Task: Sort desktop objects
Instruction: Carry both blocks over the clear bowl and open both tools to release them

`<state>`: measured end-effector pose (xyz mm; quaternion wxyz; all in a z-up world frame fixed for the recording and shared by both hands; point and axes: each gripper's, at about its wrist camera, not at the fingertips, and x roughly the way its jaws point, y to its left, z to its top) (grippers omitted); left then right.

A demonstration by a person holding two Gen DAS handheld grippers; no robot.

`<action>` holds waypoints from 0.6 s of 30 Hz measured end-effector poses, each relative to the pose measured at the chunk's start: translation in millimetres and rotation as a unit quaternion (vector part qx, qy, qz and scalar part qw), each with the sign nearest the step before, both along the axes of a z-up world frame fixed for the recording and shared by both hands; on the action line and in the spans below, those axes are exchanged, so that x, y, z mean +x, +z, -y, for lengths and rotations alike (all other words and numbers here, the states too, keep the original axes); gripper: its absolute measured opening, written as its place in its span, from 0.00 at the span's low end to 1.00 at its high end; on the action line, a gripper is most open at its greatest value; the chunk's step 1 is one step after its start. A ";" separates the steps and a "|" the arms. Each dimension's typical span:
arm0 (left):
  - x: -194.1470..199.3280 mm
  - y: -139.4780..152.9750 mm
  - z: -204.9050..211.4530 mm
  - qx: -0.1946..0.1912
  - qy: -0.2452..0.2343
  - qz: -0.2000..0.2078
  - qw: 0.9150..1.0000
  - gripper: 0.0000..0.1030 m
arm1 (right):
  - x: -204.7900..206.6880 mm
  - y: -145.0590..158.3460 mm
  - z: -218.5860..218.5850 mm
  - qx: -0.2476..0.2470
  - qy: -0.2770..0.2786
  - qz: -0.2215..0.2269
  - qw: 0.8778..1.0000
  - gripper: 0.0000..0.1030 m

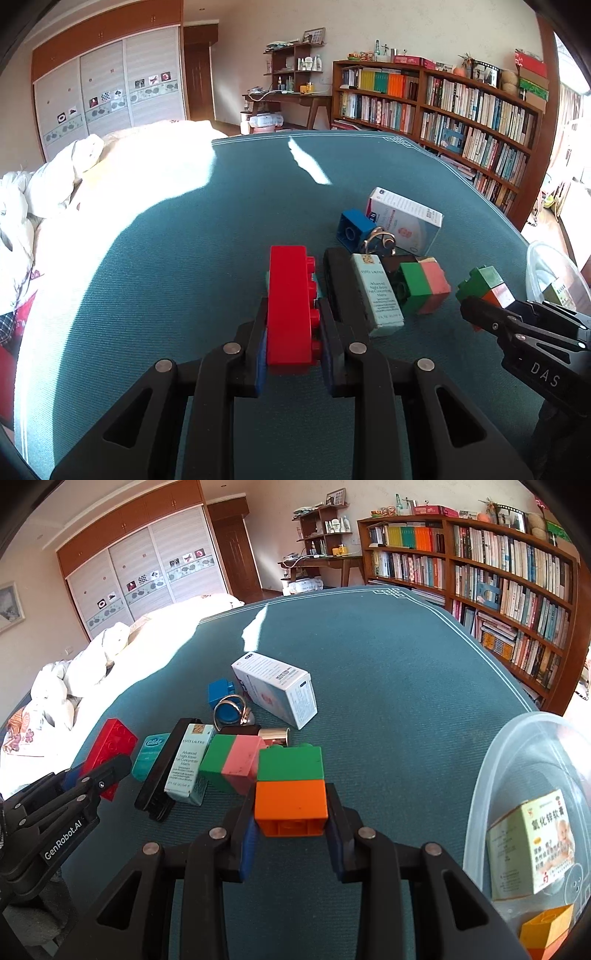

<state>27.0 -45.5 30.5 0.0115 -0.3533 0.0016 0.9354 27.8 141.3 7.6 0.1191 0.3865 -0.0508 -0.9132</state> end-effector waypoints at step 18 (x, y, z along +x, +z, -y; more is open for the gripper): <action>31.5 29.2 -82.8 -0.015 -0.086 -0.015 0.996 0.24 | 59.7 40.2 -47.4 -0.026 -0.015 -0.056 0.998 0.34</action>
